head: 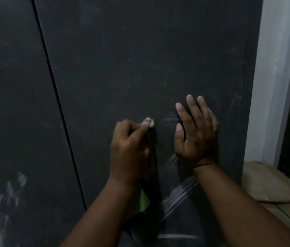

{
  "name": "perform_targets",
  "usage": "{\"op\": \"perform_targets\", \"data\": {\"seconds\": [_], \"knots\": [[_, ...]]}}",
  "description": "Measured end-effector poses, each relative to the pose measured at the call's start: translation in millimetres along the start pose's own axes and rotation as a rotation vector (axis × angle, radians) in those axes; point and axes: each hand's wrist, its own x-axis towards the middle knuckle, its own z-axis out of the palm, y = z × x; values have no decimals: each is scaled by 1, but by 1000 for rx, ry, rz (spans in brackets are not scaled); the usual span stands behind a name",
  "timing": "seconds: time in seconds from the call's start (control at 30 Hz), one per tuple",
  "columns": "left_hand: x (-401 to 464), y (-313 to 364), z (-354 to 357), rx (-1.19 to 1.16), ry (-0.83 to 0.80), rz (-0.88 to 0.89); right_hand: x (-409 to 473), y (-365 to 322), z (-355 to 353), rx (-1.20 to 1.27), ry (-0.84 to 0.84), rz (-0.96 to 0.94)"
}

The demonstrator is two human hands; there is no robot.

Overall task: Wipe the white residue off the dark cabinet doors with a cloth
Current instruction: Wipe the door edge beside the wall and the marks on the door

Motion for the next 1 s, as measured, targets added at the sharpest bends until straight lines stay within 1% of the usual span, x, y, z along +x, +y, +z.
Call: {"op": "perform_targets", "data": {"seconds": [0.1, 0.17, 0.3, 0.37, 0.43, 0.5, 0.53, 0.6, 0.67, 0.7, 0.73, 0.83, 0.87, 1.0], "knots": [[-15, -6, -3, 22, -24, 28, 1, -2, -1, -4, 1, 9], [-3, -7, -6, 25, 17, 32, 2, -2, -2, -8, -8, 8], [41, -2, -9, 10, 145, -76, 3, -2, -3, 0, -8, 11], [51, -2, -7, 1, 179, -102, 3, -3, -3, 2, -5, 14], [44, -1, -5, 5, 150, -31, 3, -4, -3, -4, -1, 15], [22, 1, 1, -26, 30, 50, 2, -4, -4, -10, -2, 17], [9, 1, 6, -31, -20, 49, 2, -4, -5, -10, -6, 19], [-14, 0, 14, -95, -70, 33, 3, -4, -5, -12, -15, 20], [-19, 2, 12, -61, -95, 115, 3, -3, -4, -22, -13, 21], [-16, 2, 12, -54, -88, 161, 2, -2, -4, -28, -10, 22], [-8, 1, 12, -54, -74, 158, 2, -2, -3, -32, -9, 21], [26, 9, 14, -75, 46, 98, 1, 0, 0, -44, 6, 21], [36, 12, 16, -77, 63, 79, -1, 1, 1, -48, 15, 41], [35, 18, 24, -51, 36, 71, -5, -1, 3, -52, 57, 197]]}}
